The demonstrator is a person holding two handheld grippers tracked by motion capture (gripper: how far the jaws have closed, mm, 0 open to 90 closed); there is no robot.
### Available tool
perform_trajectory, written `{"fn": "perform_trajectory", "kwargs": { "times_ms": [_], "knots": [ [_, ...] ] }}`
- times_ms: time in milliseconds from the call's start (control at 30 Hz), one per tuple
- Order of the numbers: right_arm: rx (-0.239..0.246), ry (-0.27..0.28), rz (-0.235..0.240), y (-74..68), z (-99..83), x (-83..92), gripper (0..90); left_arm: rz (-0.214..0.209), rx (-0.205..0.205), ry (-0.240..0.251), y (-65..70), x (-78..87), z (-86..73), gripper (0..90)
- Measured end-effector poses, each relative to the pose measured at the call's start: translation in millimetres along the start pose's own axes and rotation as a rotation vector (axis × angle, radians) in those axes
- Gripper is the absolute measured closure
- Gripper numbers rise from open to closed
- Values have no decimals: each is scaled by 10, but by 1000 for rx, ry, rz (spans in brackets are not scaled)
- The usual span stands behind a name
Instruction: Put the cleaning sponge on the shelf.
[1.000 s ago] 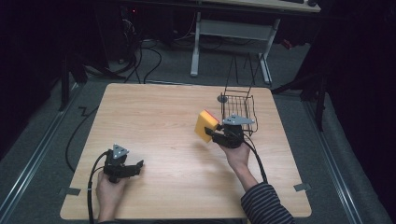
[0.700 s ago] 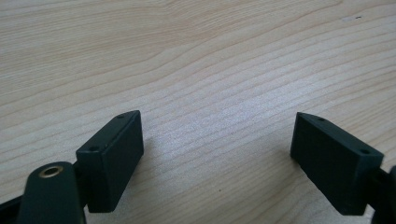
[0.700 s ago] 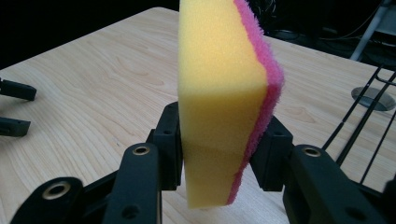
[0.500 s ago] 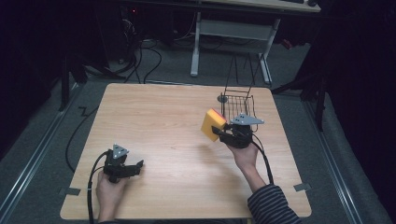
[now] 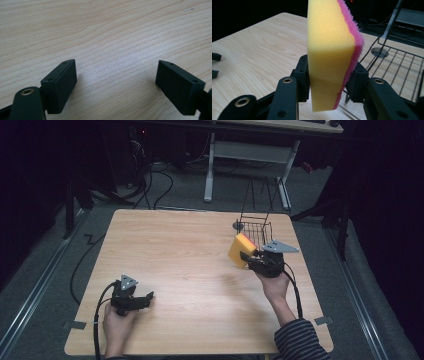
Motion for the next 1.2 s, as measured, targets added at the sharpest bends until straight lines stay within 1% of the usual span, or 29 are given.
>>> {"fn": "perform_trajectory", "kwargs": {
  "times_ms": [167,367,533,600,800,900,933,1200],
  "knots": [
    [-9,-2,-26,120,3,69,610,0,-2,-1,-1,1,-1,179],
    [-22,17,-54,243,47,190,610,-1,-1,-1,-1,1,-1,179],
    [-23,25,-79,333,81,252,610,0,-2,-2,-1,1,-2,179],
    [-33,28,-84,365,82,266,610,0,-1,0,0,0,0,179],
    [-61,17,-110,512,46,232,610,0,0,0,0,0,0,179],
    [-72,17,-113,568,38,210,609,2,0,1,0,-1,1,179],
    [-87,9,-110,597,22,188,606,2,0,1,0,-1,1,179],
    [-114,7,-120,678,14,125,607,3,-3,-1,-1,-1,-1,179]
  ]
}}
Point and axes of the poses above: each handheld gripper's, and its own axes: x roughly backward along the jaws, z roughly out of its top, y roughly to its right, the point moved 10 cm from there along -x, roughly forward along the jaws, and after that the axes turned 11 degrees about -y, right-handed, at the moved point
